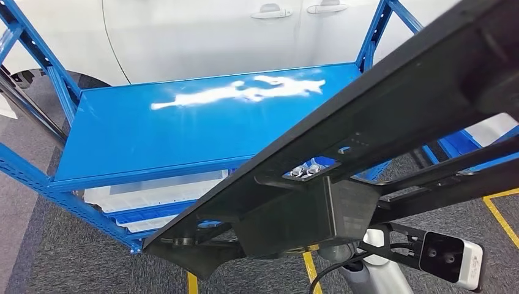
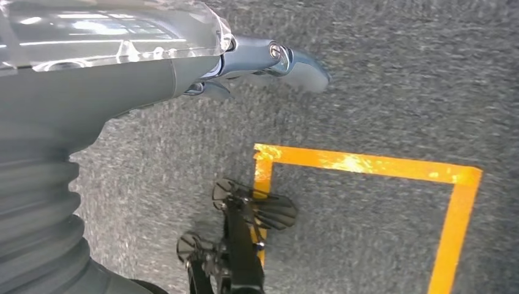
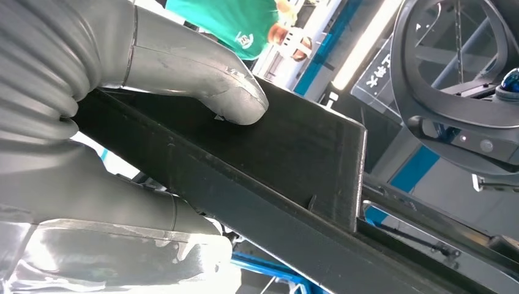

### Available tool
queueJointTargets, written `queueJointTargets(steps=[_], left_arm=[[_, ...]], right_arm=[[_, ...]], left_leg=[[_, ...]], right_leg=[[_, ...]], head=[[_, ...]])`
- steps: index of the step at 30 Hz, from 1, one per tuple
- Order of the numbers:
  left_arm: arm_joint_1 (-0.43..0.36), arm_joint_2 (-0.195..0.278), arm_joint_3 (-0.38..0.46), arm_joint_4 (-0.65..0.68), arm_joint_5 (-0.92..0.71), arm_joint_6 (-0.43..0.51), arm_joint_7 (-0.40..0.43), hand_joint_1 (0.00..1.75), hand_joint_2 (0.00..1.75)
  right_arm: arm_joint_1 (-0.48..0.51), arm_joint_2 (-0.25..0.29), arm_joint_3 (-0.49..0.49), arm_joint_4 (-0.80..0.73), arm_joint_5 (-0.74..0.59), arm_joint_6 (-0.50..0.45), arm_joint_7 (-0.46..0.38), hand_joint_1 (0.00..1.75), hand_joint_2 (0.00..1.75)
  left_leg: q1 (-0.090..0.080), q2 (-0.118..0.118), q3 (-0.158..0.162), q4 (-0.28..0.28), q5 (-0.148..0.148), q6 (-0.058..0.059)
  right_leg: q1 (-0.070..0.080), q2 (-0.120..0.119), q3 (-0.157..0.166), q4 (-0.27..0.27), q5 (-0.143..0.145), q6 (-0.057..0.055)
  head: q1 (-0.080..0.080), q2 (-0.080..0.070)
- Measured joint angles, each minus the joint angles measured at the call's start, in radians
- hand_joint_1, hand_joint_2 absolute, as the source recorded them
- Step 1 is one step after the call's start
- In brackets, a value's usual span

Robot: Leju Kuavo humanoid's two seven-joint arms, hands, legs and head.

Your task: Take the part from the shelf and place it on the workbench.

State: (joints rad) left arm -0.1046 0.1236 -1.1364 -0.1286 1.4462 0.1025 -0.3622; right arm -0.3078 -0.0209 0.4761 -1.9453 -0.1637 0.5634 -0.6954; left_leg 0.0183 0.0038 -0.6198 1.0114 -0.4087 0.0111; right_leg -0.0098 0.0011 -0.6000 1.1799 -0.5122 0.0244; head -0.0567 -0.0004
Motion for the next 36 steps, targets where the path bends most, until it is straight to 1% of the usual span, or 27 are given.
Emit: queueJointTargets(steps=[2,3,5,6,7,8,10,11,12,13,15,17,18,19,21,22,23,25,26,27,28,29,30,31,33,34,36], left_arm=[[0.0,-0.003,-0.002,0.0,0.0,0.002,0.002,0.0,1.75],[0.0,-0.005,-0.002,0.0,0.0,0.002,0.002,0.0,1.75],[0.001,-0.006,-0.003,0.0,0.0,0.003,0.003,0.0,1.75],[0.002,-0.007,-0.003,0.0,0.0,0.003,0.004,0.0,1.75],[0.004,-0.008,-0.003,0.0,0.0,0.003,0.004,0.0,1.75],[0.005,-0.008,-0.003,0.0,0.0,0.003,0.005,0.0,1.75],[0.005,-0.009,-0.003,0.0,0.0,0.003,0.005,0.0,1.75],[0.005,-0.009,-0.003,0.0,0.0,0.003,0.005,0.0,1.75],[0.005,-0.009,-0.003,0.0,0.0,0.003,0.005,0.0,1.75],[0.005,-0.01,-0.003,0.0,0.0,0.003,0.005,0.0,1.75],[0.004,-0.01,-0.003,0.0,0.0,0.003,0.005,0.0,1.75],[0.0,-0.009,-0.003,0.0,0.0,0.003,0.005,0.0,1.75],[-0.001,-0.01,-0.003,0.0,0.0,0.003,0.005,0.0,1.75],[-0.002,-0.01,-0.003,0.0,0.0,0.004,0.006,0.0,1.75],[-0.002,-0.012,-0.003,0.0,0.0,0.005,0.007,0.0,1.75],[-0.002,-0.013,-0.003,0.0,0.0,0.006,0.008,0.0,1.75],[-0.002,-0.014,-0.003,0.0,0.0,0.006,0.008,0.0,1.75],[-0.003,-0.014,-0.004,0.0,0.0,0.006,0.009,0.0,1.75],[-0.002,-0.015,-0.004,0.0,0.0,0.006,0.009,0.0,1.75],[-0.002,-0.016,-0.004,0.0,0.0,0.007,0.009,0.0,1.75],[-0.002,-0.017,-0.004,0.0,0.0,0.008,0.009,0.0,1.75],[-0.002,-0.019,-0.004,0.0,0.0,0.009,0.009,0.0,1.75],[-0.002,-0.021,-0.004,0.0,0.0,0.01,0.008,0.0,1.75],[-0.002,-0.022,-0.004,0.0,0.0,0.011,0.007,0.0,1.75],[-0.002,-0.024,-0.004,0.0,0.0,0.014,0.003,0.0,1.75],[-0.002,-0.025,-0.004,0.0,0.0,0.015,0.001,0.0,1.75],[0.0,-0.025,-0.004,0.0,0.0,0.015,0.0,0.0,1.75]], right_arm=[[0.0,0.0,-0.006,-0.001,0.0,0.009,0.0,1.75,1.75],[0.0,0.0,-0.009,-0.002,-0.001,0.012,0.0,1.75,1.75],[0.001,0.0,-0.014,-0.002,-0.001,0.014,0.0,1.75,1.75],[0.001,0.0,-0.014,-0.002,-0.001,0.014,0.0,1.75,1.75],[0.001,0.0,-0.015,-0.002,-0.001,0.015,0.0,1.75,1.75],[0.001,0.0,-0.015,-0.002,-0.001,0.015,0.0,1.75,1.75],[0.003,0.0,-0.015,-0.002,-0.001,0.016,0.0,1.75,1.75],[0.004,0.0,-0.015,-0.002,-0.001,0.016,0.0,1.75,1.75],[0.005,0.0,-0.015,-0.002,-0.002,0.017,0.0,1.75,1.75],[0.006,0.0,-0.015,-0.002,-0.003,0.02,0.0,1.75,1.75],[0.005,0.0,-0.017,-0.001,-0.007,0.028,0.0,1.75,1.75],[0.0,0.0,-0.019,0.0,-0.014,0.034,0.0,1.75,1.75],[-0.004,-0.001,-0.02,0.002,-0.018,0.035,0.0,1.75,1.75],[-0.009,-0.001,-0.02,0.005,-0.024,0.037,0.0,1.75,1.75],[-0.019,-0.003,-0.021,0.015,-0.033,0.039,0.0,1.75,1.75],[-0.023,-0.005,-0.022,0.02,-0.036,0.04,0.0,1.75,1.75],[-0.026,-0.007,-0.022,0.025,-0.038,0.04,0.001,1.75,1.75],[-0.031,-0.013,-0.023,0.035,-0.042,0.041,0.001,1.75,1.75],[-0.032,-0.016,-0.023,0.041,-0.046,0.041,0.001,1.75,1.75],[-0.033,-0.02,-0.023,0.047,-0.052,0.043,0.0,1.75,1.75],[-0.034,-0.023,-0.023,0.053,-0.059,0.045,0.0,1.75,1.75],[-0.035,-0.026,-0.023,0.058,-0.065,0.047,0.0,1.75,1.75],[-0.036,-0.028,-0.024,0.062,-0.071,0.05,0.0,1.75,1.75],[-0.039,-0.03,-0.024,0.066,-0.075,0.053,0.0,1.75,1.75],[-0.043,-0.032,-0.027,0.071,-0.079,0.06,0.0,1.75,1.75],[-0.045,-0.033,-0.028,0.074,-0.08,0.063,0.0,1.75,1.75],[-0.046,-0.034,-0.03,0.079,-0.081,0.066,0.0,1.75,1.75]], left_leg=[[-0.002,-0.001,-0.013,0.004,0.014,-0.01],[-0.002,-0.002,-0.015,0.003,0.022,-0.016],[-0.002,-0.003,-0.017,-0.004,0.039,-0.029],[-0.002,-0.004,-0.024,-0.001,0.034,-0.034],[-0.001,-0.004,-0.033,0.016,0.01,-0.038],[-0.001,-0.005,-0.047,0.054,-0.032,-0.042],[0.0,-0.005,-0.079,0.177,-0.136,-0.046],[0.0,-0.005,-0.089,0.24,-0.165,-0.048],[0.0,-0.005,-0.088,0.282,-0.17,-0.048],[0.0,-0.005,-0.07,0.289,-0.151,-0.046],[-0.002,-0.005,0.019,0.196,-0.1,-0.038],[-0.008,-0.004,0.126,0.046,-0.104,-0.027],[-0.011,-0.005,0.156,-0.002,-0.117,-0.022],[-0.015,-0.005,0.166,-0.027,-0.123,-0.018],[-0.013,-0.003,0.154,-0.034,-0.105,-0.007],[-0.01,-0.001,0.144,-0.036,-0.093,0.0],[-0.007,0.002,0.132,-0.038,-0.079,0.006],[-0.007,0.004,0.102,-0.038,-0.053,0.012],[-0.007,0.004,0.085,-0.036,-0.041,0.011],[-0.007,0.004,0.067,-0.033,-0.029,0.01],[-0.007,0.004,0.049,-0.029,-0.018,0.007],[-0.006,0.004,0.031,-0.024,-0.009,0.005],[-0.006,0.004,0.016,-0.018,0.0,0.001],[-0.007,0.003,0.002,-0.013,0.007,-0.004],[-0.008,0.002,-0.013,-0.006,0.022,-0.014],[-0.008,0.002,-0.015,-0.007,0.031,-0.021],[-0.006,0.002,-0.02,-0.014,0.047,-0.034]], right_leg=[[0.004,0.001,0.087,-0.133,-0.002,-0.009],[0.008,0.002,0.107,-0.168,-0.01,-0.015],[0.01,0.001,0.103,-0.181,0.001,-0.028],[0.009,-0.001,0.096,-0.186,0.012,-0.037],[0.007,-0.002,0.085,-0.19,0.025,-0.046],[0.005,-0.004,0.073,-0.193,0.038,-0.054],[0.009,-0.006,0.044,-0.192,0.062,-0.062],[0.012,-0.006,0.028,-0.19,0.073,-0.063],[0.015,-0.006,0.013,-0.187,0.083,-0.063],[0.017,-0.006,-0.003,-0.184,0.093,-0.063],[0.019,-0.006,-0.032,-0.175,0.112,-0.06],[0.022,-0.007,-0.05,-0.167,0.128,-0.053],[0.022,-0.008,-0.054,-0.166,0.136,-0.048],[0.021,-0.008,-0.056,-0.168,0.145,-0.042],[0.019,-0.007,-0.061,-0.169,0.153,-0.03],[0.018,-0.006,-0.069,-0.156,0.133,-0.024],[0.016,-0.004,-0.083,-0.125,0.095,-0.018],[0.009,-0.003,-0.116,-0.012,-0.01,-0.009],[0.005,-0.003,-0.129,0.053,-0.043,-0.004],[0.002,-0.003,-0.131,0.101,-0.051,0.0],[-0.001,-0.003,-0.12,0.121,-0.037,0.003],[-0.003,-0.003,-0.091,0.105,-0.009,0.005],[-0.005,-0.003,-0.045,0.054,0.017,0.005],[-0.005,-0.003,0.01,-0.02,0.022,0.002],[0.0,-0.001,0.093,-0.145,0.004,-0.008],[0.003,-0.001,0.107,-0.174,-0.007,-0.015],[0.005,-0.002,0.098,-0.182,0.006,-0.031]], head=[[0.0,0.0],[0.0,0.0],[0.0,0.0],[0.0,0.0],[0.0,0.0],[0.0,0.0],[0.0,0.0],[0.0,0.0],[0.0,0.0],[0.0,0.0],[0.0,0.0],[0.0,0.0],[0.0,0.0],[0.0,0.0],[0.0,0.0],[0.0,0.0],[0.0,0.0],[0.0,0.0],[0.0,0.0],[0.0,0.0],[0.0,0.0],[0.0,0.0],[0.0,0.0],[0.0,0.0],[0.0,0.0],[0.0,0.0],[0.0,0.0]])
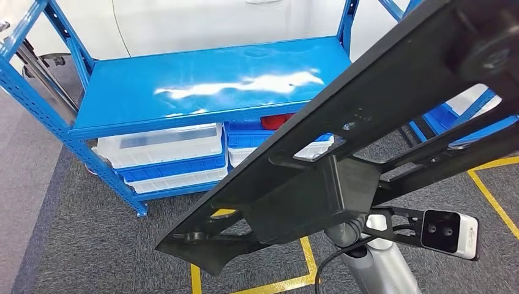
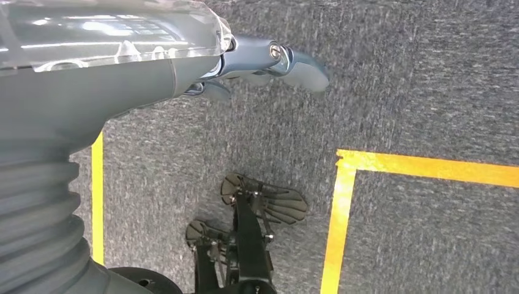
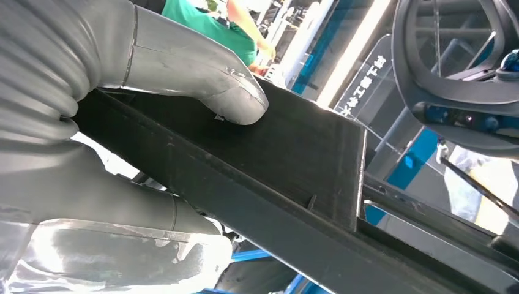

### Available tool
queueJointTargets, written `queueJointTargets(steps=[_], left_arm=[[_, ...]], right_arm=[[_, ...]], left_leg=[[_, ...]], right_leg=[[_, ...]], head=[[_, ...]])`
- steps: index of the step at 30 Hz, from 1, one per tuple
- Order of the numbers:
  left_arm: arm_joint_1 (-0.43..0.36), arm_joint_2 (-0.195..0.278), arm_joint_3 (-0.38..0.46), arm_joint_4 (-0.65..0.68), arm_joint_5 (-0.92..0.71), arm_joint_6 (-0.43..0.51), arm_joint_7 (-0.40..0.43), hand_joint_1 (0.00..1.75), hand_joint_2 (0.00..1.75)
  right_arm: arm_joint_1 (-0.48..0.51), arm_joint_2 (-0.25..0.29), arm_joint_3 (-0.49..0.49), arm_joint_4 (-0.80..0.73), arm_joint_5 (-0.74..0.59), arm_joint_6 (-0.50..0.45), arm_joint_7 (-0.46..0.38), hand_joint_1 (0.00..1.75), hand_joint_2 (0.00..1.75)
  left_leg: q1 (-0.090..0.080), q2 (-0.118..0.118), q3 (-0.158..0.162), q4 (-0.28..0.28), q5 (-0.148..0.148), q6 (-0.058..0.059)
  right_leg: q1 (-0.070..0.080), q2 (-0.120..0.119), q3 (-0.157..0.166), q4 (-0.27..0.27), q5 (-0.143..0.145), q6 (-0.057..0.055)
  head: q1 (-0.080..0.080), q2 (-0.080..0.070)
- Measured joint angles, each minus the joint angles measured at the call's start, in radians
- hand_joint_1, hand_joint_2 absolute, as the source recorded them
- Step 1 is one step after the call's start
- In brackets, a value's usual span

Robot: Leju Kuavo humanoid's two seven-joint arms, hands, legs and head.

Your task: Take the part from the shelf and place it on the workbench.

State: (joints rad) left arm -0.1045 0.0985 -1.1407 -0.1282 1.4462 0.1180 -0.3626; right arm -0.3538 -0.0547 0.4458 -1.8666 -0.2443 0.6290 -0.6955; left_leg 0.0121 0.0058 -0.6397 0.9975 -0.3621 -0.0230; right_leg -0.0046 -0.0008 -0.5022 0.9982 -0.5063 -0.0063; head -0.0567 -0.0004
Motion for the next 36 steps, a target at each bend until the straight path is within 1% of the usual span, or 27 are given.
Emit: queueJointTargets(steps=[1,2,3,5,6,7,8,9,10,12,13,15,17,18,20,21,22,23,24,25,27,28,30,31,32,34,36], left_arm=[[0.002,0.0,0.0,0.0,0.0,0.0,0.0,0.0,1.75],[0.004,0.0,0.0,0.0,0.0,0.0,0.0,0.0,1.75],[0.005,-0.001,0.0,0.0,0.0,0.001,0.0,0.0,1.75],[0.006,-0.001,0.0,0.0,0.0,0.005,0.0,0.0,1.75],[0.006,-0.001,0.0,0.0,0.0,0.008,0.0,0.0,1.75],[0.007,-0.001,0.0,0.0,0.0,0.011,0.001,0.0,1.75],[0.007,-0.001,0.0,0.0,0.0,0.015,0.002,0.0,1.75],[0.008,-0.001,0.0,0.0,0.0,0.019,0.002,0.0,1.75],[0.008,-0.001,0.0,0.0,0.0,0.022,0.003,0.0,1.75],[0.008,0.0,0.003,0.0,0.0,0.024,0.003,0.0,1.75],[0.009,0.0,0.004,0.0,0.0,0.023,0.002,0.0,1.75],[0.015,-0.003,0.007,0.0,0.0,0.021,0.0,0.0,1.75],[0.022,-0.008,0.009,0.0,0.0,0.019,-0.004,0.0,1.75],[0.025,-0.011,0.01,0.0,0.0,0.018,-0.006,0.0,1.75],[0.026,-0.013,0.01,0.0,0.0,0.018,-0.008,0.0,1.75],[0.027,-0.014,0.01,0.0,0.0,0.018,-0.007,0.0,1.75],[0.027,-0.015,0.01,0.0,0.0,0.018,-0.006,0.0,1.75],[0.028,-0.015,0.01,0.0,0.0,0.017,-0.004,0.0,1.75],[0.027,-0.016,0.009,0.0,0.0,0.017,-0.002,0.0,1.75],[0.026,-0.016,0.008,0.0,0.0,0.017,0.0,0.0,1.75],[0.024,-0.017,0.005,0.0,0.0,0.016,0.002,0.0,1.75],[0.024,-0.017,0.004,0.0,0.0,0.015,0.003,0.0,1.75],[0.022,-0.018,0.003,0.0,0.0,0.016,0.007,0.0,1.75],[0.02,-0.019,0.003,0.0,0.0,0.017,0.009,0.0,1.75],[0.018,-0.021,0.002,0.0,0.0,0.02,0.012,0.0,1.75],[0.017,-0.024,0.002,0.0,0.0,0.031,0.019,0.0,1.75],[0.021,-0.025,0.002,0.0,0.0,0.05,0.026,0.0,1.75]], right_arm=[[-0.001,0.0,0.0,0.002,0.0,0.0,0.0,1.75,1.75],[-0.001,0.0,-0.001,0.004,0.0,0.0,0.0,1.75,1.75],[-0.002,-0.001,-0.001,0.006,0.0,0.001,0.0,1.75,1.75],[-0.001,-0.001,-0.002,0.008,0.002,0.005,0.0,1.75,1.75],[0.0,-0.001,-0.003,0.008,0.004,0.007,0.0,1.75,1.75],[0.002,-0.001,-0.004,0.009,0.009,0.009,0.0,1.75,1.75],[0.004,-0.001,-0.006,0.009,0.015,0.009,0.0,1.75,1.75],[0.007,-0.001,-0.009,0.007,0.024,0.009,0.0,1.75,1.75],[0.012,-0.001,-0.012,0.003,0.034,0.007,0.0,1.75,1.75],[0.027,-0.001,-0.02,-0.017,0.057,0.002,0.0,1.75,1.75],[0.04,-0.001,-0.025,-0.031,0.069,0.002,0.0,1.75,1.75],[0.071,-0.002,-0.036,-0.064,0.096,0.011,0.0,1.75,1.75],[0.102,-0.003,-0.044,-0.097,0.12,0.016,0.0,1.75,1.75],[0.115,-0.003,-0.046,-0.11,0.129,0.015,0.0,1.75,1.75],[0.141,-0.004,-0.052,-0.136,0.142,0.001,0.0,1.75,1.75],[0.155,-0.004,-0.055,-0.149,0.15,-0.009,0.0,1.75,1.75],[0.17,-0.004,-0.058,-0.165,0.159,-0.021,0.0,1.75,1.75],[0.182,-0.005,-0.061,-0.181,0.167,-0.035,0.0,1.75,1.75],[0.191,-0.006,-0.062,-0.196,0.17,-0.047,0.0,1.75,1.75],[0.196,-0.007,-0.066,-0.21,0.167,-0.053,0.0,1.75,1.75],[0.2,-0.009,-0.084,-0.229,0.142,-0.042,0.0,1.75,1.75],[0.202,-0.009,-0.1,-0.234,0.128,-0.026,-0.001,1.75,1.75],[0.208,-0.007,-0.135,-0.239,0.115,0.011,-0.001,1.75,1.75],[0.212,-0.003,-0.152,-0.241,0.114,0.031,-0.001,1.75,1.75],[0.215,0.003,-0.168,-0.243,0.115,0.051,-0.001,1.75,1.75],[0.22,0.02,-0.197,-0.246,0.118,0.085,-0.001,1.75,1.75],[0.222,0.038,-0.223,-0.245,0.118,0.108,0.0,1.75,1.75]], left_leg=[[0.001,0.0,-0.008,0.005,-0.009,-0.005],[0.002,-0.001,-0.019,0.027,-0.037,-0.009],[0.004,-0.001,-0.034,0.067,-0.082,-0.012],[0.005,-0.001,-0.067,0.194,-0.177,-0.014],[0.006,-0.001,-0.077,0.253,-0.195,-0.015],[0.005,-0.001,-0.077,0.291,-0.185,-0.014],[0.005,-0.001,-0.061,0.297,-0.156,-0.012],[0.004,-0.002,-0.027,0.264,-0.123,-0.007],[0.002,-0.002,0.023,0.2,-0.104,0.0],[-0.005,-0.002,0.124,0.05,-0.121,0.012],[-0.008,-0.002,0.155,0.002,-0.138,0.016],[-0.008,0.0,0.169,-0.03,-0.144,0.023],[-0.003,0.008,0.166,-0.037,-0.131,0.034],[0.0,0.015,0.163,-0.04,-0.126,0.04],[-0.002,0.025,0.154,-0.037,-0.121,0.045],[-0.003,0.031,0.149,-0.035,-0.12,0.046],[-0.003,0.037,0.146,-0.032,-0.119,0.046],[-0.003,0.043,0.143,-0.028,-0.12,0.045],[-0.003,0.05,0.142,-0.025,-0.121,0.043],[-0.004,0.056,0.142,-0.022,-0.124,0.039],[-0.009,0.07,0.141,-0.014,-0.131,0.03],[-0.012,0.079,0.141,-0.011,-0.134,0.026],[-0.015,0.098,0.143,-0.011,-0.138,0.018],[-0.013,0.093,0.142,-0.006,-0.146,0.013],[-0.011,0.077,0.136,0.012,-0.161,0.008],[-0.006,0.027,0.094,0.112,-0.222,0.0],[-0.004,0.006,0.03,0.25,-0.279,-0.005]], right_leg=[[-0.001,-0.001,-0.009,-0.002,0.011,-0.008],[-0.002,-0.003,-0.02,-0.004,0.023,-0.017],[-0.002,-0.004,-0.033,-0.005,0.035,-0.023],[0.002,-0.004,-0.062,-0.005,0.055,-0.031],[0.004,-0.004,-0.075,-0.004,0.063,-0.032],[0.007,-0.004,-0.089,-0.003,0.073,-0.033],[0.011,-0.004,-0.102,-0.002,0.082,-0.033],[0.013,-0.004,-0.112,-0.001,0.091,-0.031],[0.015,-0.004,-0.121,0.0,0.098,-0.03],[0.018,-0.005,-0.129,0.002,0.11,-0.022],[0.018,-0.007,-0.131,0.002,0.115,-0.017],[0.017,-0.006,-0.133,0.002,0.124,-0.006],[0.015,0.0,-0.148,0.032,0.101,0.006],[0.013,0.002,-0.167,0.074,0.072,0.012],[0.006,0.003,-0.222,0.205,0.002,0.023],[0.002,0.003,-0.243,0.261,-0.019,0.027],[-0.001,0.002,-0.25,0.288,-0.025,0.03],[-0.003,0.0,-0.236,0.273,-0.011,0.031],[-0.004,-0.007,-0.203,0.221,0.017,0.031],[-0.003,-0.026,-0.162,0.15,0.043,0.028],[0.008,-0.068,-0.103,0.039,0.072,0.014],[0.014,-0.079,-0.095,0.019,0.071,0.007],[0.016,-0.061,-0.097,0.015,0.072,-0.005],[0.014,-0.051,-0.098,0.012,0.075,-0.011],[0.01,-0.04,-0.098,0.008,0.078,-0.017],[0.005,-0.02,-0.101,0.005,0.083,-0.027],[0.005,0.005,-0.105,0.006,0.087,-0.03]], head=[[0.0,0.0],[0.0,0.0],[0.0,0.0],[0.0,0.0],[0.0,0.0],[0.0,0.0],[0.0,0.0],[0.0,0.0],[0.0,0.0],[0.0,0.0],[0.0,0.0],[0.0,0.0],[0.0,0.0],[0.0,0.0],[0.0,0.0],[0.0,0.0],[0.0,0.0],[0.0,0.0],[0.0,0.0],[0.0,0.0],[0.0,0.0],[0.0,0.0],[0.0,0.0],[0.0,0.0],[0.0,0.0],[0.0,0.0],[0.0,0.0]])
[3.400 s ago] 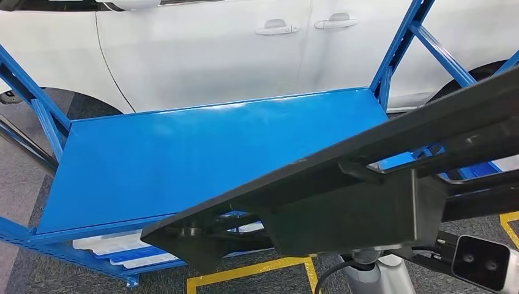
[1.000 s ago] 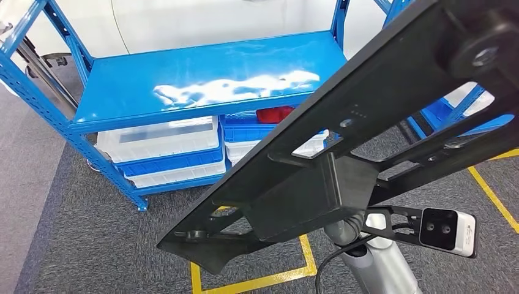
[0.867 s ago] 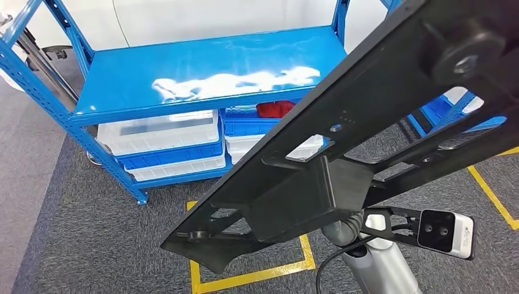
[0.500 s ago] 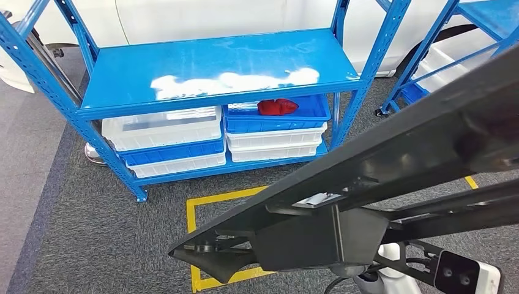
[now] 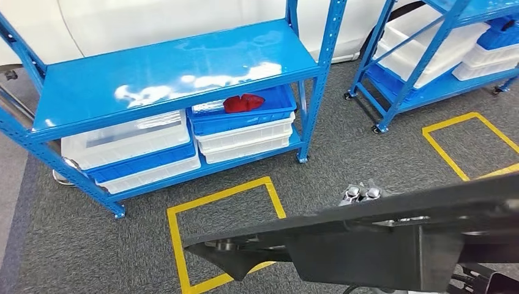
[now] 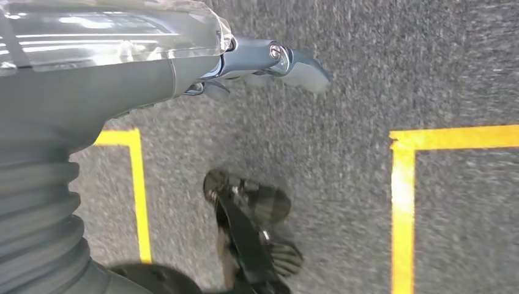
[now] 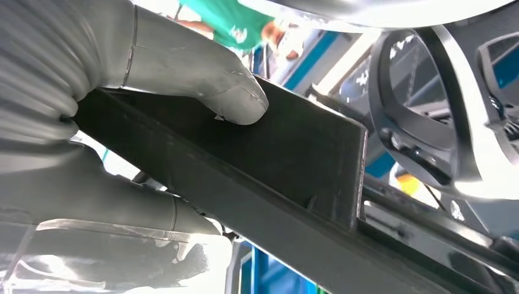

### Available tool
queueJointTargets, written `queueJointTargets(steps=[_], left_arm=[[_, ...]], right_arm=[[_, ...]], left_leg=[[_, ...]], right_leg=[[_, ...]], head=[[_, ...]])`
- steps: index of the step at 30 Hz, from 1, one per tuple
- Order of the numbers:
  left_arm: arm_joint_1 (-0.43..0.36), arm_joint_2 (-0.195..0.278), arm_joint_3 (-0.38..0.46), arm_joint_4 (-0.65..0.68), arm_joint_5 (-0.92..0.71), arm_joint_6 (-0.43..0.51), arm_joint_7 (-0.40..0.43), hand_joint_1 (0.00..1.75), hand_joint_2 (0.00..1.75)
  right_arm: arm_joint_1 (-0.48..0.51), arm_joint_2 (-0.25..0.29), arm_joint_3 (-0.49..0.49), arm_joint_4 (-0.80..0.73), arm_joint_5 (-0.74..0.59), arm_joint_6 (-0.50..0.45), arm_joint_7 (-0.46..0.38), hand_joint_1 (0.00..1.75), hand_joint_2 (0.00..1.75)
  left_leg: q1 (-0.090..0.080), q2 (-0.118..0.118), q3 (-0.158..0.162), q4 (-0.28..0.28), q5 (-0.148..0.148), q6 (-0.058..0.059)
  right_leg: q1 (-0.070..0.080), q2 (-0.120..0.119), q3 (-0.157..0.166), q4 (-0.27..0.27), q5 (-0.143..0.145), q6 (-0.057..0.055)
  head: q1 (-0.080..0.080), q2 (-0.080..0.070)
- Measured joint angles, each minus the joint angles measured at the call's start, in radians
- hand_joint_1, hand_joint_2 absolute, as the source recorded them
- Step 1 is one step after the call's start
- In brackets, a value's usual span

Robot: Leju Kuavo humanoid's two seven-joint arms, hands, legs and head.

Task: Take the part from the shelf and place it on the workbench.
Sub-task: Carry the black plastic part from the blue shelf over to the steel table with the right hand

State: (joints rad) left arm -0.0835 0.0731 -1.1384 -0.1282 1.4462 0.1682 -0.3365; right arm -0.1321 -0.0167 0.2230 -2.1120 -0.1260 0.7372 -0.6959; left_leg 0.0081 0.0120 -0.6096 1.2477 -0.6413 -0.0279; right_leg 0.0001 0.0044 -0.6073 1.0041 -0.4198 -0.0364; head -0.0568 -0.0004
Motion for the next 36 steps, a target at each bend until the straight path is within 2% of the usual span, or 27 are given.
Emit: queueJointTargets(steps=[1,2,3,4,5,7,8,9,10,12,14,15,16,17,18,19,21,23,25,27,29,30,31,32,33,34,36], left_arm=[[0.002,0.0,0.0,0.0,0.0,0.01,0.002,0.0,1.75],[0.002,-0.001,0.001,0.0,0.0,0.019,0.004,0.0,1.75],[0.002,-0.001,0.001,0.0,0.0,0.024,0.006,0.0,1.75],[0.002,-0.001,0.001,0.0,0.0,0.027,0.006,0.0,1.75],[0.001,-0.001,0.001,0.0,0.0,0.03,0.006,0.0,1.75],[0.001,-0.001,0.002,0.0,0.0,0.041,0.002,0.0,1.75],[0.0,-0.002,0.002,0.0,0.0,0.049,-0.002,0.0,1.75],[-0.001,-0.002,0.002,0.0,0.0,0.056,-0.006,0.0,1.75],[-0.003,-0.002,0.002,0.0,0.0,0.059,-0.01,0.0,1.75],[-0.007,-0.001,0.002,0.0,0.0,0.058,-0.016,0.0,1.75],[-0.006,0.002,0.002,0.0,0.0,0.053,-0.019,0.0,1.75],[-0.005,0.004,0.001,0.0,0.0,0.049,-0.02,0.0,1.75],[-0.004,0.006,0.0,0.0,0.0,0.044,-0.023,0.0,1.75],[-0.005,0.009,-0.001,0.0,0.0,0.037,-0.029,0.0,1.75],[-0.007,0.013,-0.003,0.0,0.0,0.03,-0.037,0.0,1.75],[-0.009,0.017,-0.005,0.0,0.0,0.021,-0.047,0.0,1.75],[-0.016,0.026,-0.01,0.0,0.0,0.003,-0.07,0.0,1.75],[-0.023,0.036,-0.018,0.0,0.0,-0.012,-0.088,0.0,1.75],[-0.031,0.044,-0.024,0.0,0.0,-0.018,-0.098,0.0,1.75],[-0.036,0.05,-0.026,0.001,0.0,-0.018,-0.104,0.0,1.75],[-0.035,0.054,-0.031,0.001,0.0,-0.02,-0.107,0.0,1.75],[-0.033,0.054,-0.035,0.001,0.0,-0.025,-0.105,0.0,1.75],[-0.032,0.055,-0.042,0.001,0.0,-0.032,-0.102,0.0,1.75],[-0.031,0.055,-0.049,0.001,0.0,-0.04,-0.098,0.0,1.75],[-0.031,0.055,-0.055,0.001,0.0,-0.047,-0.095,0.0,1.75],[-0.032,0.055,-0.062,0.001,0.0,-0.052,-0.093,0.0,1.75],[-0.032,0.055,-0.072,0.001,0.0,-0.061,-0.094,0.0,1.75]], right_arm=[[0.001,0.008,-0.013,0.001,0.0,0.009,0.0,1.75,1.75],[0.001,0.016,-0.026,0.002,0.001,0.015,0.0,1.75,1.75],[0.001,0.024,-0.037,0.003,0.002,0.019,0.0,1.75,1.75],[0.0,0.03,-0.046,0.003,0.002,0.021,0.0,1.75,1.75],[0.0,0.036,-0.053,0.003,0.003,0.022,0.0,1.75,1.75],[-0.001,0.047,-0.066,0.003,0.008,0.022,0.0,1.75,1.75],[0.001,0.052,-0.072,0.002,0.01,0.021,0.0,1.75,1.75],[0.004,0.057,-0.08,0.002,0.012,0.021,0.0,1.75,1.75],[0.007,0.062,-0.088,0.001,0.013,0.022,0.0,1.75,1.75],[0.01,0.071,-0.104,0.0,0.018,0.023,0.0,1.75,1.75],[0.012,0.08,-0.115,-0.001,0.021,0.022,0.0,1.75,1.75],[0.013,0.084,-0.119,-0.001,0.023,0.021,0.0,1.75,1.75],[0.015,0.087,-0.124,-0.001,0.026,0.018,0.0,1.75,1.75],[0.018,0.089,-0.129,-0.001,0.03,0.014,0.0,1.75,1.75],[0.02,0.092,-0.134,-0.002,0.036,0.009,0.0,1.75,1.75],[0.022,0.095,-0.137,-0.005,0.041,0.004,0.0,1.75,1.75],[0.024,0.098,-0.14,-0.014,0.05,-0.006,0.0,1.75,1.75],[0.023,0.099,-0.14,-0.022,0.055,-0.017,0.0,1.75,1.75],[0.023,0.1,-0.14,-0.024,0.059,-0.025,0.0,1.75,1.75],[0.021,0.099,-0.139,-0.025,0.063,-0.035,0.0,1.75,1.75],[0.018,0.099,-0.134,-0.021,0.068,-0.055,0.0,1.75,1.75],[0.017,0.098,-0.129,-0.016,0.073,-0.067,0.0,1.75,1.75],[0.017,0.096,-0.122,-0.008,0.079,-0.08,0.0,1.75,1.75],[0.017,0.093,-0.113,0.001,0.088,-0.093,0.0,1.75,1.75],[0.015,0.088,-0.102,0.011,0.097,-0.107,0.001,1.75,1.75],[0.011,0.082,-0.087,0.022,0.104,-0.122,0.001,1.75,1.75],[-0.002,0.068,-0.054,0.044,0.109,-0.15,0.001,1.75,1.75]], left_leg=[[0.001,-0.002,-0.019,0.037,-0.005,-0.001],[0.001,-0.003,-0.02,0.034,0.012,-0.001],[0.003,-0.006,-0.001,-0.01,0.046,0.0],[0.005,-0.017,0.029,-0.08,0.087,0.001],[0.006,-0.037,0.059,-0.151,0.118,0.003],[0.008,-0.067,0.091,-0.231,0.142,0.008],[0.007,-0.07,0.092,-0.238,0.14,0.012],[0.008,-0.063,0.09,-0.239,0.143,0.018],[0.009,-0.052,0.09,-0.242,0.148,0.025],[0.013,-0.031,0.087,-0.247,0.159,0.038],[0.01,-0.008,0.08,-0.248,0.164,0.045],[0.009,0.005,0.077,-0.248,0.164,0.045],[0.008,0.018,0.074,-0.247,0.165,0.045],[0.007,0.031,0.072,-0.246,0.165,0.045],[0.007,0.043,0.072,-0.245,0.165,0.044],[0.006,0.054,0.072,-0.245,0.165,0.043],[0.001,0.071,0.074,-0.244,0.164,0.036],[-0.003,0.088,0.075,-0.244,0.163,0.026],[-0.004,0.1,0.077,-0.244,0.161,0.015],[-0.001,0.066,0.066,-0.212,0.134,0.004],[0.002,0.014,0.017,-0.099,0.069,-0.002],[0.003,0.002,-0.015,-0.027,0.037,-0.004],[0.003,-0.002,-0.041,0.027,0.021,-0.005],[0.003,-0.003,-0.05,0.045,0.025,-0.006],[0.003,-0.005,-0.042,0.025,0.048,-0.006],[0.004,-0.012,-0.017,-0.031,0.086,-0.004],[0.009,-0.058,0.041,-0.166,0.145,0.001]], right_leg=[[0.0,0.013,-0.001,0.001,0.002,0.0],[0.0,0.027,-0.002,0.003,0.003,0.001],[-0.001,0.04,-0.002,0.005,0.004,0.003],[-0.002,0.052,-0.003,0.008,0.004,0.005],[-0.001,0.063,-0.005,0.013,0.005,0.009],[-0.001,0.085,-0.014,0.019,0.009,0.021],[-0.002,0.095,-0.019,0.02,0.013,0.029],[-0.002,0.104,-0.023,0.018,0.018,0.036],[-0.002,0.104,-0.026,0.019,0.019,0.043],[-0.001,0.068,-0.048,0.063,-0.013,0.053],[-0.004,0.021,-0.099,0.182,-0.086,0.061],[-0.006,0.01,-0.125,0.248,-0.117,0.064],[-0.008,0.005,-0.14,0.291,-0.133,0.066],[-0.009,0.001,-0.136,0.298,-0.13,0.067],[-0.009,-0.004,-0.109,0.262,-0.11,0.065],[-0.008,-0.016,-0.066,0.194,-0.081,0.061],[0.0,-0.055,0.012,0.061,-0.046,0.047],[0.009,-0.068,0.031,0.015,-0.042,0.032],[0.007,-0.047,0.027,0.011,-0.035,0.02],[0.001,-0.028,0.027,0.002,-0.027,0.008],[-0.001,-0.008,0.024,-0.001,-0.021,-0.001],[-0.001,0.003,0.022,0.0,-0.02,-0.004],[0.0,0.016,0.02,0.0,-0.018,-0.004],[0.0,0.029,0.018,0.001,-0.017,-0.004],[0.0,0.043,0.018,0.003,-0.016,-0.003],[0.0,0.056,0.018,0.006,-0.016,-0.001],[0.0,0.081,0.012,0.016,-0.016,0.004]], head=[[0.0,0.0],[0.0,0.0],[0.0,0.0],[0.0,0.0],[0.0,0.0],[0.0,0.0],[0.0,0.0],[0.0,0.0],[0.0,0.0],[0.0,0.0],[0.0,0.0],[0.0,0.0],[0.0,0.0],[0.0,0.0],[0.0,0.0],[0.0,0.0],[0.0,0.0],[0.0,0.0],[0.0,0.0],[0.0,0.0],[0.0,0.0],[0.0,0.0],[0.0,0.0],[0.0,0.0],[0.0,0.0],[0.0,0.0],[0.0,0.0]])
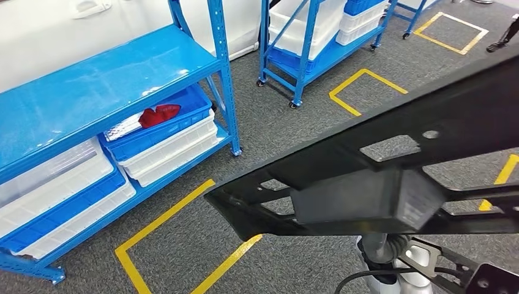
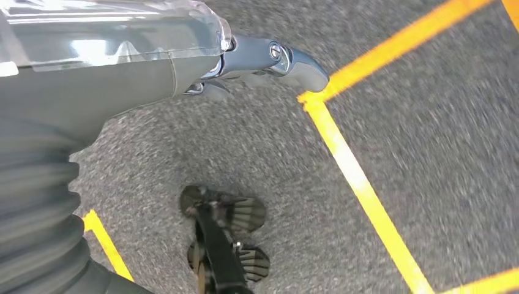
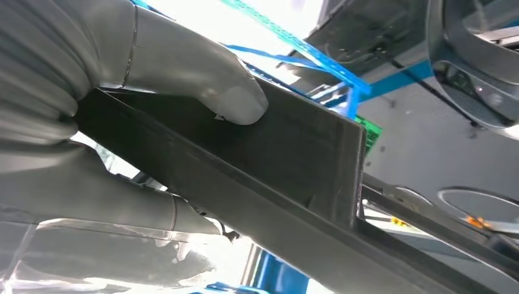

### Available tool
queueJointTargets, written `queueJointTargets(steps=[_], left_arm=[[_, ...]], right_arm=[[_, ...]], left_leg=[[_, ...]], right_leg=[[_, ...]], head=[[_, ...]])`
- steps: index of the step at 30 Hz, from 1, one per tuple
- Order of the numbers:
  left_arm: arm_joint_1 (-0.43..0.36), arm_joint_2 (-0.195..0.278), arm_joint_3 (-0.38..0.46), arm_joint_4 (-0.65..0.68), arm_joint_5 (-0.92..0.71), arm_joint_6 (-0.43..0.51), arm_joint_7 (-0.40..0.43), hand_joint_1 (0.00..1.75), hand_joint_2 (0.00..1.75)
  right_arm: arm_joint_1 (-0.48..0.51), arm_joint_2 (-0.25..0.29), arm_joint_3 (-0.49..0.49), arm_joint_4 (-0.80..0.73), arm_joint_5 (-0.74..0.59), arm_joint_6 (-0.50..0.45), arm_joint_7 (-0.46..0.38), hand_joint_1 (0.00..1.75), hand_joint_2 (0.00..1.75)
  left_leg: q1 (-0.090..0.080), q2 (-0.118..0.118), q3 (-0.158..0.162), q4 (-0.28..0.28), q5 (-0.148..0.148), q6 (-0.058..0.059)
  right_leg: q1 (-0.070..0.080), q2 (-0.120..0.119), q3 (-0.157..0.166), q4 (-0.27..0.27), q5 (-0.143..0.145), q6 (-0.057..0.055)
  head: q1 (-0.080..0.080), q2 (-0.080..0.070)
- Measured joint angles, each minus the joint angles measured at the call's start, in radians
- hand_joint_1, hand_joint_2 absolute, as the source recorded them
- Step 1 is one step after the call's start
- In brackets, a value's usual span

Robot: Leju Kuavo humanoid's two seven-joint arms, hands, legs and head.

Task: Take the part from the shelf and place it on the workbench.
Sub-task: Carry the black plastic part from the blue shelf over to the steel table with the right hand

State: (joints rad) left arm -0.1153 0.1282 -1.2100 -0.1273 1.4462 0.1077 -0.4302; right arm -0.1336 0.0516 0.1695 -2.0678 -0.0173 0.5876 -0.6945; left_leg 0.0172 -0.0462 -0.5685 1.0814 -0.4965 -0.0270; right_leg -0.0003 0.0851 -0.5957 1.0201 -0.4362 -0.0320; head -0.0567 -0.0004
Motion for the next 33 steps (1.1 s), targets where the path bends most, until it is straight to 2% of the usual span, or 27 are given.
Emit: queueJointTargets(steps=[1,2,4,5,6,8,10,11,12,13,14,16,17,18,19,20,21,22,23,25,26,27,28,29,30,31,33], left_arm=[[0.0,0.0,-0.005,0.0,0.0,-0.003,0.0,0.0,1.75],[0.0,-0.001,-0.008,0.0,0.0,-0.006,-0.001,0.0,1.75],[-0.003,-0.004,-0.016,0.0,0.0,-0.008,-0.001,0.0,1.75],[-0.005,-0.006,-0.02,0.0,0.0,-0.009,0.0,0.0,1.75],[-0.006,-0.007,-0.024,0.0,0.0,-0.009,0.001,0.0,1.75],[-0.003,-0.009,-0.031,0.0,0.0,-0.009,0.008,0.0,1.75],[0.002,-0.009,-0.037,0.0,0.0,-0.008,0.018,0.0,1.75],[0.003,-0.009,-0.039,0.0,0.0,-0.007,0.024,0.0,1.75],[0.003,-0.009,-0.041,0.0,0.0,-0.005,0.03,0.0,1.75],[0.002,-0.01,-0.042,0.0,0.0,-0.002,0.037,0.0,1.75],[0.002,-0.01,-0.043,0.0,0.0,0.001,0.045,0.0,1.75],[0.003,-0.01,-0.043,0.0,0.0,0.01,0.059,0.0,1.75],[0.004,-0.01,-0.043,0.0,0.0,0.014,0.066,0.0,1.75],[0.004,-0.011,-0.043,0.0,0.0,0.018,0.071,0.0,1.75],[0.004,-0.011,-0.043,0.0,0.0,0.02,0.075,0.0,1.75],[0.004,-0.012,-0.043,0.0,0.0,0.021,0.077,0.0,1.75],[0.003,-0.012,-0.044,0.0,0.0,0.021,0.077,0.0,1.75],[0.004,-0.013,-0.044,0.0,0.0,0.02,0.076,0.0,1.75],[0.006,-0.014,-0.044,0.0,0.0,0.019,0.074,0.0,1.75],[0.012,-0.016,-0.045,0.0,0.0,0.014,0.068,0.0,1.75],[0.014,-0.017,-0.045,0.0,0.0,0.013,0.065,0.0,1.75],[0.015,-0.019,-0.046,0.0,0.0,0.012,0.064,0.0,1.75],[0.015,-0.02,-0.047,0.0,0.0,0.012,0.062,0.0,1.75],[0.014,-0.021,-0.047,0.0,0.0,0.012,0.061,0.0,1.75],[0.014,-0.021,-0.048,0.0,0.0,0.011,0.06,0.0,1.75],[0.014,-0.022,-0.049,0.0,0.0,0.011,0.06,0.0,1.75],[0.013,-0.023,-0.05,0.0,0.0,0.012,0.06,0.0,1.75]], right_arm=[[-0.008,-0.008,0.019,0.012,0.0,-0.014,0.0,1.75,1.75],[-0.015,-0.015,0.037,0.023,-0.001,-0.025,0.0,1.75,1.75],[-0.022,-0.03,0.067,0.042,-0.002,-0.04,0.0,1.75,1.75],[-0.023,-0.036,0.077,0.049,-0.004,-0.045,0.0,1.75,1.75],[-0.026,-0.042,0.085,0.056,-0.007,-0.047,0.0,1.75,1.75],[-0.031,-0.051,0.097,0.07,-0.014,-0.049,-0.001,1.75,1.75],[-0.033,-0.057,0.106,0.085,-0.02,-0.045,-0.001,1.75,1.75],[-0.033,-0.059,0.109,0.093,-0.022,-0.041,0.0,1.75,1.75],[-0.033,-0.062,0.112,0.1,-0.023,-0.037,0.0,1.75,1.75],[-0.035,-0.063,0.115,0.107,-0.023,-0.034,0.0,1.75,1.75],[-0.038,-0.065,0.118,0.112,-0.023,-0.031,0.0,1.75,1.75],[-0.049,-0.066,0.128,0.121,-0.023,-0.028,0.0,1.75,1.75],[-0.055,-0.067,0.133,0.125,-0.022,-0.028,0.0,1.75,1.75],[-0.059,-0.068,0.137,0.128,-0.022,-0.028,0.0,1.75,1.75],[-0.063,-0.068,0.14,0.131,-0.022,-0.029,-0.001,1.75,1.75],[-0.066,-0.069,0.142,0.133,-0.022,-0.03,-0.001,1.75,1.75],[-0.072,-0.07,0.145,0.136,-0.023,-0.032,-0.001,1.75,1.75],[-0.078,-0.071,0.148,0.138,-0.025,-0.036,-0.001,1.75,1.75],[-0.082,-0.071,0.15,0.141,-0.028,-0.04,-0.001,1.75,1.75],[-0.084,-0.071,0.151,0.146,-0.036,-0.047,-0.001,1.75,1.75],[-0.084,-0.071,0.151,0.148,-0.038,-0.049,-0.001,1.75,1.75],[-0.083,-0.071,0.151,0.149,-0.039,-0.05,-0.001,1.75,1.75],[-0.083,-0.071,0.151,0.149,-0.039,-0.05,-0.001,1.75,1.75],[-0.083,-0.07,0.151,0.149,-0.039,-0.049,-0.001,1.75,1.75],[-0.084,-0.069,0.151,0.148,-0.039,-0.049,-0.001,1.75,1.75],[-0.084,-0.068,0.151,0.147,-0.039,-0.049,-0.001,1.75,1.75],[-0.083,-0.064,0.151,0.144,-0.037,-0.048,-0.001,1.75,1.75]], left_leg=[[0.002,-0.021,0.018,-0.043,0.012,0.003],[0.002,-0.034,0.025,-0.062,0.013,0.007],[0.001,-0.019,0.025,-0.067,0.015,0.016],[0.003,-0.008,0.025,-0.071,0.019,0.023],[0.004,0.004,0.026,-0.076,0.023,0.03],[0.004,0.031,0.026,-0.08,0.026,0.04],[0.002,0.059,0.025,-0.079,0.026,0.042],[0.002,0.073,0.024,-0.079,0.025,0.041],[0.002,0.086,0.025,-0.079,0.023,0.04],[0.002,0.098,0.026,-0.079,0.022,0.038],[0.001,0.108,0.029,-0.079,0.02,0.034],[-0.004,0.127,0.033,-0.077,0.014,0.025],[-0.007,0.136,0.035,-0.077,0.011,0.019],[-0.009,0.146,0.037,-0.078,0.009,0.013],[-0.008,0.155,0.04,-0.08,0.008,0.008],[-0.007,0.151,0.041,-0.077,0.003,0.003],[-0.005,0.135,0.037,-0.063,-0.009,-0.001],[-0.002,0.111,0.023,-0.029,-0.033,-0.004],[-0.001,0.083,-0.004,0.03,-0.065,-0.006],[0.0,0.058,-0.072,0.17,-0.125,-0.008],[0.0,0.055,-0.095,0.213,-0.131,-0.009],[0.0,0.054,-0.101,0.215,-0.116,-0.008],[0.0,0.051,-0.088,0.176,-0.082,-0.007],[0.001,0.039,-0.062,0.11,-0.039,-0.004],[0.002,0.018,-0.034,0.041,-0.007,-0.001],[0.004,0.0,-0.011,-0.014,0.014,0.001],[0.003,-0.018,0.006,-0.057,0.018,0.007]], right_leg=[[0.0,0.011,-0.006,0.005,0.001,0.005],[-0.001,0.023,-0.013,0.007,0.003,0.012],[-0.002,0.041,-0.022,0.006,0.01,0.026],[-0.001,0.029,-0.027,0.011,0.007,0.032],[0.001,0.005,-0.037,0.031,-0.006,0.038],[0.0,-0.054,-0.083,0.129,-0.061,0.049],[-0.007,-0.073,-0.145,0.257,-0.114,0.059],[-0.01,-0.076,-0.159,0.287,-0.118,0.062],[-0.012,-0.08,-0.153,0.278,-0.104,0.064],[-0.014,-0.088,-0.127,0.23,-0.075,0.064],[-0.013,-0.106,-0.087,0.158,-0.043,0.061],[-0.003,-0.149,-0.025,0.039,-0.009,0.047],[0.002,-0.159,-0.013,0.013,-0.006,0.038],[0.007,-0.157,-0.013,0.006,-0.009,0.029],[0.006,-0.144,-0.015,0.004,-0.007,0.021],[0.005,-0.133,-0.014,0.0,-0.004,0.015],[0.003,-0.123,-0.013,-0.004,-0.002,0.007],[0.0,-0.112,-0.011,-0.008,0.001,0.001],[-0.001,-0.101,-0.01,-0.01,0.003,-0.004],[0.001,-0.076,-0.01,-0.009,0.003,-0.008],[0.002,-0.062,-0.01,-0.008,0.003,-0.009],[0.003,-0.048,-0.01,-0.006,0.002,-0.009],[0.003,-0.034,-0.009,-0.004,0.002,-0.008],[0.003,-0.02,-0.009,0.0,0.0,-0.006],[0.004,-0.007,-0.01,0.004,-0.001,-0.003],[0.004,0.006,-0.013,0.008,-0.002,0.001],[0.002,0.028,-0.02,0.011,0.001,0.012]], head=[[0.0,0.0],[0.0,0.0],[0.0,0.0],[0.0,0.0],[0.0,0.0],[0.0,0.0],[0.0,0.0],[0.0,0.0],[0.0,0.0],[0.0,0.0],[0.0,0.0],[0.0,0.0],[0.0,0.0],[0.0,0.0],[0.0,0.0],[0.0,0.0],[0.0,0.0],[0.0,0.0],[0.0,0.0],[0.0,0.0],[0.0,0.0],[0.0,0.0],[0.0,0.0],[0.0,0.0],[0.0,0.0],[0.0,0.0],[0.0,0.0]])
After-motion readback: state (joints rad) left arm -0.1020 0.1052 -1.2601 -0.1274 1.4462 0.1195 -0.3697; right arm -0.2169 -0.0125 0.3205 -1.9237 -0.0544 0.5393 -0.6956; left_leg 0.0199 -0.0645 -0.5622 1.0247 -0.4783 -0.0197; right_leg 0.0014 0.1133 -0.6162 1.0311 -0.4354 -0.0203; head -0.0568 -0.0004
